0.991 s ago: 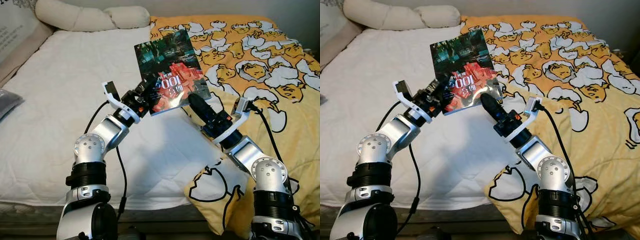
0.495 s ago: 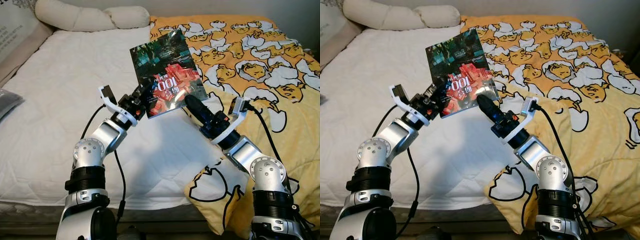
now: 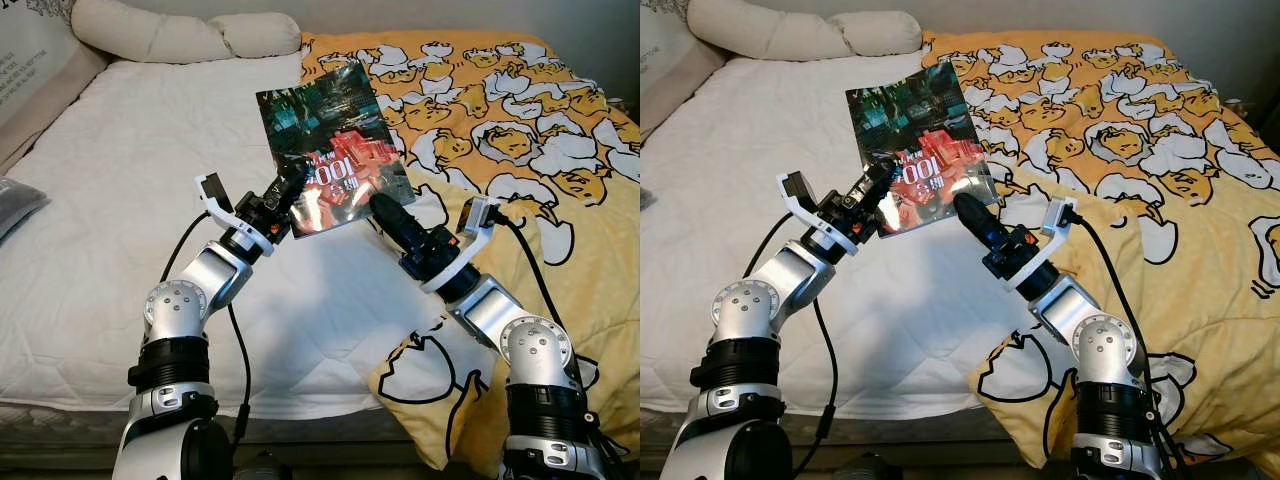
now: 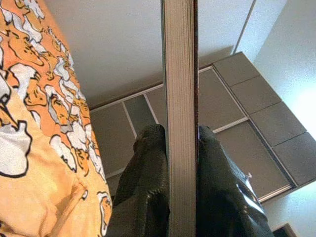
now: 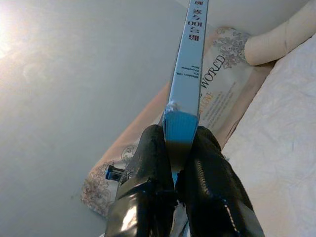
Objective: Clean up the room
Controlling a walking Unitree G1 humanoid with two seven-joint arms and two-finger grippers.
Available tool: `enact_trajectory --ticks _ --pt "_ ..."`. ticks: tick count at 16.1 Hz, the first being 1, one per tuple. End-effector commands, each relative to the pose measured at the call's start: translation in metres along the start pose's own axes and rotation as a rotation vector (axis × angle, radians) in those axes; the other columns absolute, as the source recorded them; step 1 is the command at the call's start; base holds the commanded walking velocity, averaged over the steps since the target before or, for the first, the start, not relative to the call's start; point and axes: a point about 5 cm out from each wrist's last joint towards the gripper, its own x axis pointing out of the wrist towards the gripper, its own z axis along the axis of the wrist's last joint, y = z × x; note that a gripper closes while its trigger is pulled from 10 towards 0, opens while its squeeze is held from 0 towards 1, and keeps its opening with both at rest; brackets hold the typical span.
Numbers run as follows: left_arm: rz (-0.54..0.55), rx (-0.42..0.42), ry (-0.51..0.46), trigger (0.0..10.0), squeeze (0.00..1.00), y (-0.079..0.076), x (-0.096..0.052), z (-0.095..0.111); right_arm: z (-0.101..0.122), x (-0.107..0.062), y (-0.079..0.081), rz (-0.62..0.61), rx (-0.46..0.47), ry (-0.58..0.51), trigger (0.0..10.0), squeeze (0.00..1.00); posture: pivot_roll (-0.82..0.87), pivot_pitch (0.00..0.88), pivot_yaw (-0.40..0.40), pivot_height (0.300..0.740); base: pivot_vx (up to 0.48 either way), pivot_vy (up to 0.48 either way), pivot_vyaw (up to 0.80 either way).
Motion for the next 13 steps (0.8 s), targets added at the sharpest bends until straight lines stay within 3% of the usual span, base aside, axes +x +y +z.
enact_trajectory --ticks 1,3,4,5,6,11,13 --pt "-0.054 -0.004 0.023 0.0 0.00 -0.008 0.004 -0.002 0.004 0.005 0.009 0.049 -0.033 -0.010 0.0 0.00 0.05 0.000 0.068 0.740 0.000 0.000 0.00" --pt "-0.075 -0.016 0.029 0.0 0.00 -0.010 0.005 -0.003 0.006 0.005 0.008 0.045 -0.044 -0.014 0.0 0.00 0.05 0.000 0.070 0.740 0.000 0.000 0.00" --pt "-0.078 -0.018 0.027 0.0 0.00 -0.011 0.005 -0.003 0.007 0.005 0.008 0.037 -0.058 -0.012 3.0 0.00 0.04 0.000 0.070 0.740 0.000 0.000 0.00" --pt "-0.076 -0.005 0.012 0.0 0.00 -0.012 0.006 0.000 0.007 0.005 0.007 0.020 -0.075 -0.008 10.0 0.18 0.04 0.000 0.074 0.740 0.000 0.000 0.00" --pt "-0.073 0.015 -0.005 0.0 0.00 -0.015 0.007 0.004 0.008 0.004 0.007 0.014 -0.076 -0.013 10.0 1.00 0.03 0.000 0.075 0.740 0.000 0.000 0.00" --pt "-0.008 0.252 -0.064 0.0 0.00 -0.029 0.001 0.031 0.010 -0.035 -0.005 -0.140 -0.114 -0.044 10.0 1.00 0.03 0.000 0.076 0.740 0.000 0.000 0.00" --pt "0.107 0.448 -0.019 0.0 0.00 -0.028 -0.011 0.036 0.011 -0.055 -0.004 -0.258 -0.209 -0.033 10.0 1.00 0.03 0.000 0.075 0.740 0.000 0.000 0.00"
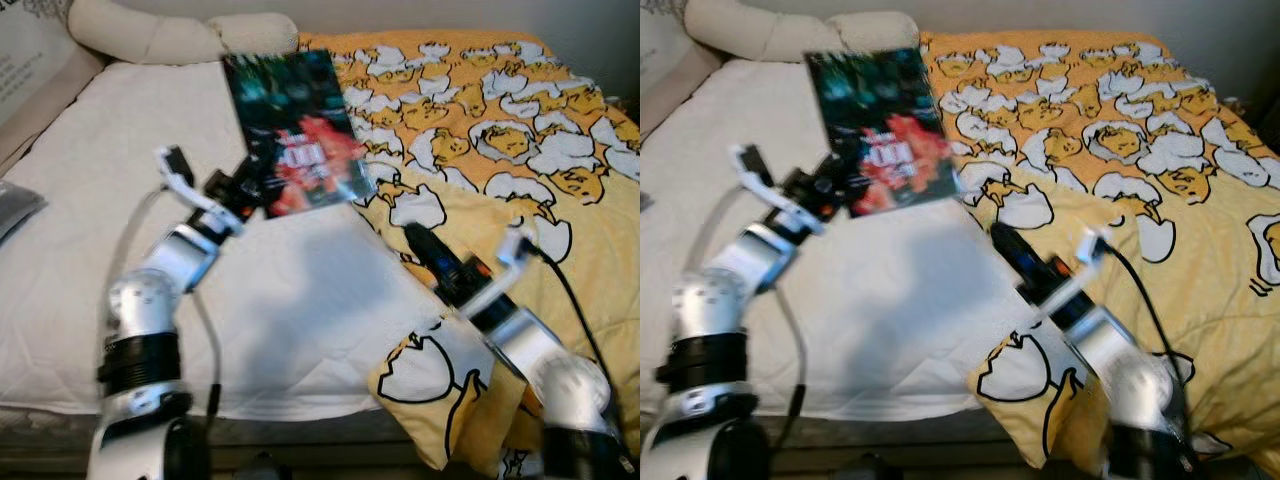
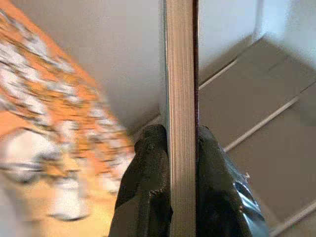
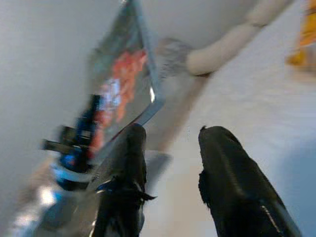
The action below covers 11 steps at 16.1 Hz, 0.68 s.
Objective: Clean up the room
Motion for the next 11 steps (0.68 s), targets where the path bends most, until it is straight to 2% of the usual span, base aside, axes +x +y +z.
enact_trajectory --ticks 1,2,3,4,5,6,7,9,10,11 --pt "0.072 0.182 0.070 0.0 0.00 -0.001 -0.003 -0.003 0.005 0.000 0.004 -0.068 -0.128 0.020 10.0 1.00 0.02 0.000 0.076 0.740 0.000 0.000 0.00" --pt "0.162 0.366 0.127 0.0 0.00 0.006 -0.009 -0.006 0.003 -0.001 0.003 -0.150 -0.256 0.065 10.0 0.65 0.02 0.000 0.079 0.740 0.000 0.000 0.00" --pt "0.213 0.472 0.150 1.2 0.00 0.010 -0.013 -0.006 0.002 -0.001 0.004 -0.187 -0.312 0.081 10.0 0.00 0.01 0.000 0.081 0.740 0.000 0.000 0.00" --pt "0.308 0.607 0.180 10.0 0.00 0.017 -0.023 -0.009 -0.002 0.002 0.002 -0.301 -0.434 0.101 10.0 0.00 0.01 0.000 0.081 0.740 0.000 0.000 0.00" --pt "0.347 0.705 0.210 10.0 0.00 0.019 -0.030 -0.012 -0.006 0.003 0.004 -0.339 -0.520 0.109 10.0 0.00 0.01 0.000 0.077 0.740 0.000 0.000 0.00" --pt "0.339 0.760 0.225 10.0 0.00 0.018 -0.033 -0.015 -0.008 0.003 0.005 -0.360 -0.559 0.106 10.0 0.00 0.01 0.000 0.075 0.740 0.000 0.000 0.00" --pt "0.337 0.911 0.245 10.0 0.00 0.014 -0.043 -0.024 -0.010 0.000 0.000 -0.514 -0.734 0.095 10.0 0.00 0.01 0.000 0.067 0.740 0.000 0.000 0.00" --pt "0.424 1.008 0.242 10.0 0.00 0.022 -0.056 -0.033 -0.010 -0.007 -0.007 -0.589 -0.897 0.080 10.0 0.00 0.01 0.000 0.055 0.740 0.000 0.000 0.00" --pt "0.437 1.021 0.245 10.0 0.00 0.022 -0.059 -0.036 -0.010 -0.009 -0.010 -0.614 -0.919 0.063 10.0 0.00 0.01 0.000 0.052 0.740 0.000 0.000 0.00" --pt "0.463 1.028 0.250 10.0 0.00 0.023 -0.066 -0.041 -0.011 -0.019 -0.019 -0.702 -0.868 0.015 10.0 0.00 0.02 0.000 0.043 0.740 0.000 0.000 0.00"
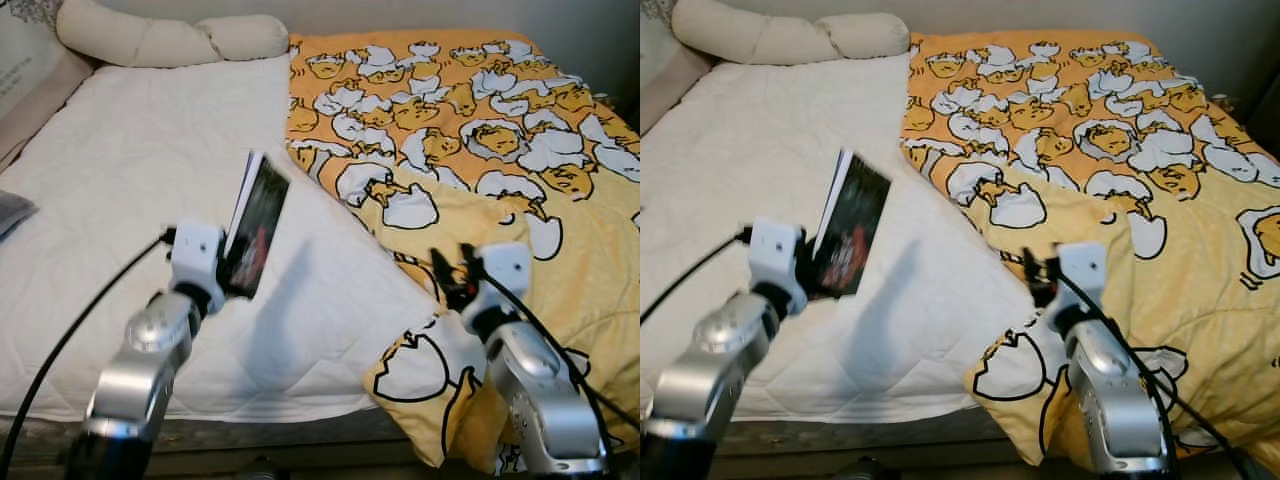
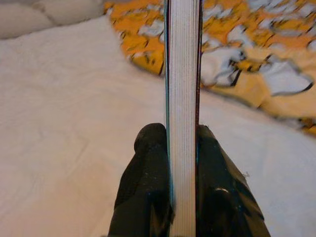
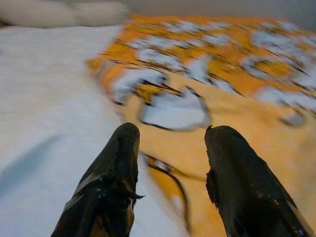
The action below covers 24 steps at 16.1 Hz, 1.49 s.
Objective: Clean up the room
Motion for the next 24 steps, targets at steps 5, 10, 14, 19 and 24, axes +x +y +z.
enact_trajectory --ticks 5,10,14,19,24 --pt "0.055 0.034 -0.051 10.0 0.00 -0.007 -0.012 0.003 -0.030 -0.009 -0.004 -0.040 0.032 0.129 10.0 0.00 0.03 0.000 0.038 0.740 0.000 0.297 0.00" --pt "0.052 0.035 -0.058 10.0 0.00 -0.011 -0.010 0.005 -0.035 -0.008 0.004 -0.004 0.072 0.146 10.0 0.00 0.03 0.000 0.038 0.740 0.000 0.305 0.00" --pt "0.051 0.040 -0.061 10.0 0.00 -0.012 -0.007 0.007 -0.034 -0.003 0.004 0.011 0.071 0.146 10.0 0.00 0.04 0.000 0.040 0.740 0.000 0.306 0.00" --pt "0.056 0.041 -0.056 10.0 0.00 -0.011 -0.006 0.007 -0.033 0.000 0.008 0.033 0.081 0.144 10.0 0.00 0.04 0.000 0.040 0.740 0.000 0.307 0.00" --pt "0.052 0.047 -0.050 10.0 0.00 -0.011 -0.006 0.007 -0.032 0.001 0.010 0.049 0.086 0.144 10.0 0.00 0.05 0.000 0.041 0.740 0.000 0.307 0.00"
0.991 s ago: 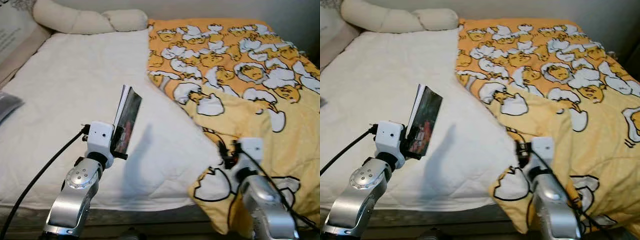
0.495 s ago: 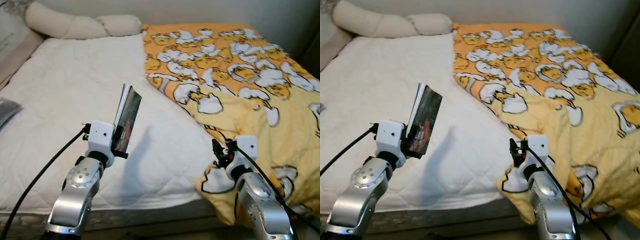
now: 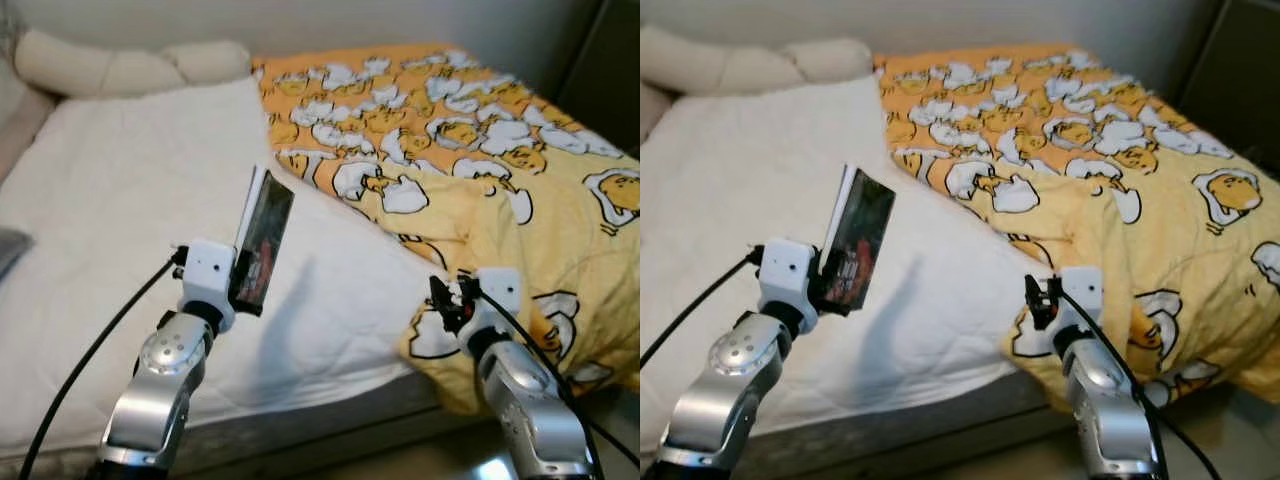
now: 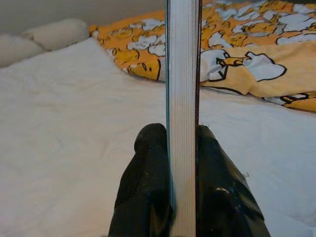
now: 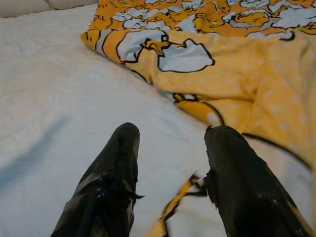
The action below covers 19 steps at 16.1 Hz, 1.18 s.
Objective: Clean up the room
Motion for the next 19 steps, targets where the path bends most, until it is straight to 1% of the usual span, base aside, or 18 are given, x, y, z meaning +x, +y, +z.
enact_trajectory --ticks 1,7,19 --pt "0.024 0.019 -0.028 10.0 0.00 0.0077 -0.0022 0.0065 0.0005 0.0014 0.0073 0.030 0.012 0.001 10.0 0.00 0.05 0.000 0.040 0.740 0.000 0.307 0.00" --pt "0.034 0.019 -0.019 10.0 0.00 0.0097 -0.0023 0.0054 0.0010 0.0036 0.0099 0.061 -0.001 0.005 10.0 0.00 0.06 0.000 0.033 0.740 0.000 0.310 0.00" --pt "0.037 0.023 -0.009 10.0 0.00 0.0102 -0.0014 0.0031 0.0016 0.0043 0.0106 0.075 -0.008 0.004 10.0 0.00 0.06 0.000 0.032 0.740 0.000 0.314 0.00"
